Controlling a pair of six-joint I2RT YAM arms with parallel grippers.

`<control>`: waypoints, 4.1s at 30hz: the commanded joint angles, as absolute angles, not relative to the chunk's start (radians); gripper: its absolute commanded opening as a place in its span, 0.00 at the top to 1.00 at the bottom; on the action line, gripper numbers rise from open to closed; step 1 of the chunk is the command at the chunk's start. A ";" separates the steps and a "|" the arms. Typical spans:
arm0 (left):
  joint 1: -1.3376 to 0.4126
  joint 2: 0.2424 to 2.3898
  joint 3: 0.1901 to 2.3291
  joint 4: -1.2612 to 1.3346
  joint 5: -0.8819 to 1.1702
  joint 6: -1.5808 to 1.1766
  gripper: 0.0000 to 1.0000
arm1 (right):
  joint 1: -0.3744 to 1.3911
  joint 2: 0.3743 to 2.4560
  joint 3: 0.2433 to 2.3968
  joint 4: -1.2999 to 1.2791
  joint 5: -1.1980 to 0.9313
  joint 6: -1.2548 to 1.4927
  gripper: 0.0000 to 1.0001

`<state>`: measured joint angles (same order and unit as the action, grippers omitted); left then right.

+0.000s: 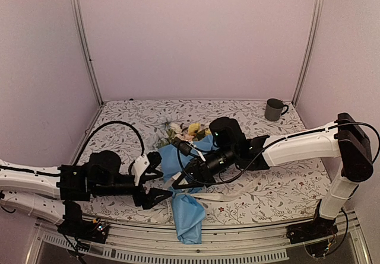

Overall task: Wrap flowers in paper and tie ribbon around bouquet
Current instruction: Pass from the right arm to the left, then pick up the right side of the ribbon from the center of the board.

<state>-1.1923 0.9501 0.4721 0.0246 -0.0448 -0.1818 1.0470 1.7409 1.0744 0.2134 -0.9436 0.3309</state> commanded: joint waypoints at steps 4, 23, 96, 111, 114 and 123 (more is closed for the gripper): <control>-1.251 1.095 0.400 0.417 -0.237 -0.030 0.15 | 1.054 1.762 1.056 0.332 -0.880 0.438 1.00; -1.290 1.370 0.319 0.926 -0.158 -0.112 0.51 | 1.052 1.766 1.038 0.361 -0.870 0.454 1.00; -1.376 1.638 0.318 1.186 -0.393 -0.102 1.00 | 0.751 1.366 0.934 -0.534 -0.019 0.489 0.38; -1.379 1.604 0.325 1.128 -0.396 -0.086 1.00 | 0.513 1.500 0.948 -0.574 0.017 0.332 0.64; -1.379 1.608 0.332 1.117 -0.390 -0.080 1.00 | 0.530 1.505 0.941 -0.552 0.000 0.309 0.65; -1.379 1.589 0.330 1.099 -0.392 -0.082 1.00 | 0.530 1.691 1.018 -0.541 -0.013 0.248 0.61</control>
<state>-1.3670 1.6150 0.3183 1.1168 -0.3832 -0.0959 0.5301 1.6215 0.9688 -0.5541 -0.0254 0.2897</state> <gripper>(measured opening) 0.005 0.390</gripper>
